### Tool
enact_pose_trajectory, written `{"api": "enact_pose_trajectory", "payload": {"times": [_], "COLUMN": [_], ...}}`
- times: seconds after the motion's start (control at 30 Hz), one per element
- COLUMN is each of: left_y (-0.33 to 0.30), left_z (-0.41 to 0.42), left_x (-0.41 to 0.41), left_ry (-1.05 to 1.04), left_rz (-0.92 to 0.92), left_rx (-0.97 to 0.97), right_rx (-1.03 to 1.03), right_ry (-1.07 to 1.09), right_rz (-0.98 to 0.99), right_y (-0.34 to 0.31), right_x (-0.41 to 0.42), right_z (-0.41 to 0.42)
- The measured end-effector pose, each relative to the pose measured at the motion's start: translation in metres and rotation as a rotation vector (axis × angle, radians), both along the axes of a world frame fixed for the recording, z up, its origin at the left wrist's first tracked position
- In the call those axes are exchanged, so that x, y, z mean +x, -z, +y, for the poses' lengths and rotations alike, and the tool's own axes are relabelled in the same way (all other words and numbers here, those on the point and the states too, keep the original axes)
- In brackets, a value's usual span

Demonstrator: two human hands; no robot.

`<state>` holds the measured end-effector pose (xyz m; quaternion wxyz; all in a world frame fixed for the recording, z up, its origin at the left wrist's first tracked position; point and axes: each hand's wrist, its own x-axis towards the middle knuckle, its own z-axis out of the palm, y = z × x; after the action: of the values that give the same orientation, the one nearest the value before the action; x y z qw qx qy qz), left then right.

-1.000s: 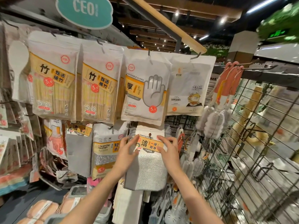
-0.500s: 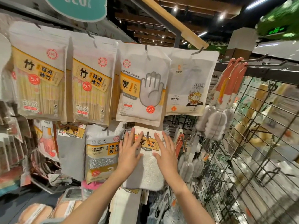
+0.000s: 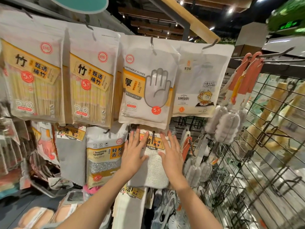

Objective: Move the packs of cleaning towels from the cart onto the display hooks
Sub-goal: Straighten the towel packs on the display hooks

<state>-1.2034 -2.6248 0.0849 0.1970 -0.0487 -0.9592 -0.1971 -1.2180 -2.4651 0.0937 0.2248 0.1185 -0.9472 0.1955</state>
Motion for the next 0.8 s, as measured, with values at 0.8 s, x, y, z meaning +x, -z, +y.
{"api": "enact_pose_trajectory", "payload": {"times": [0.8], "left_y": [-0.010], "left_z": [-0.011], "left_x": [-0.044], "left_ry": [0.005], "left_rz": [-0.101], "left_rx": [-0.006], "right_rx": [0.034], "right_ry": [0.036], "right_rz": [-0.043], "right_y": [-0.007], "right_x": [-0.046], "right_z": [-0.001]}}
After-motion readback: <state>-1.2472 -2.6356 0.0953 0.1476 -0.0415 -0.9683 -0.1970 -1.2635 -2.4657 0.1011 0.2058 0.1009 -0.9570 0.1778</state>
